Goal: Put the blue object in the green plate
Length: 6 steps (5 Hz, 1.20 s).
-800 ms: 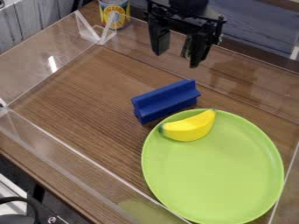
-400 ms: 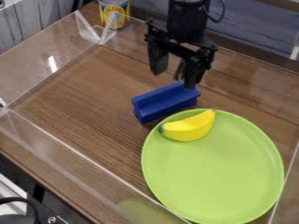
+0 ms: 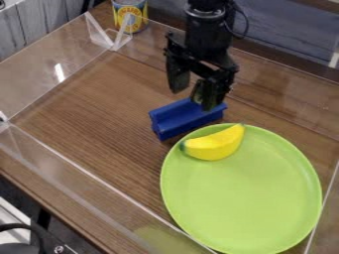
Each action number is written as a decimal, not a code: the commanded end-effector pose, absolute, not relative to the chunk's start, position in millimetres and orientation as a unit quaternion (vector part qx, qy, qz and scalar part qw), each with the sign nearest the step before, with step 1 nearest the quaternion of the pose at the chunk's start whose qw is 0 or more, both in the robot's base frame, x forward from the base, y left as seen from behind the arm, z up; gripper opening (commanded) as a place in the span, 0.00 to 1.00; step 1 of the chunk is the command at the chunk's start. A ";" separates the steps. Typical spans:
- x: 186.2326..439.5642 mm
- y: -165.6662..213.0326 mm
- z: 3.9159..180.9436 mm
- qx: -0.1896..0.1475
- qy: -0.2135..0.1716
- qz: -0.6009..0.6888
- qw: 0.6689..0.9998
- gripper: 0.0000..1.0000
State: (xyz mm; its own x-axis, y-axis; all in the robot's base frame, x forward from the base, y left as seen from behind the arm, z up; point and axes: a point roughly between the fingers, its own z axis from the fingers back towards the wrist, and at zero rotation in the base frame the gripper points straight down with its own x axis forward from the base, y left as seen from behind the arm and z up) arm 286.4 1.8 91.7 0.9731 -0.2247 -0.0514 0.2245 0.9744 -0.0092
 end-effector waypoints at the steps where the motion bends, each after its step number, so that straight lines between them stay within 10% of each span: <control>1: 288.6 6.7 93.8 0.005 0.008 -0.138 0.990 1.00; 6: 290.7 11.4 63.3 0.001 -0.005 -0.180 0.984 1.00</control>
State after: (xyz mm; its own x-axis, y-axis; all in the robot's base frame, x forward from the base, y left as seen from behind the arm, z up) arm 289.7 9.8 59.4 0.9336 -0.3584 -0.0032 0.3583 0.9336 -0.0042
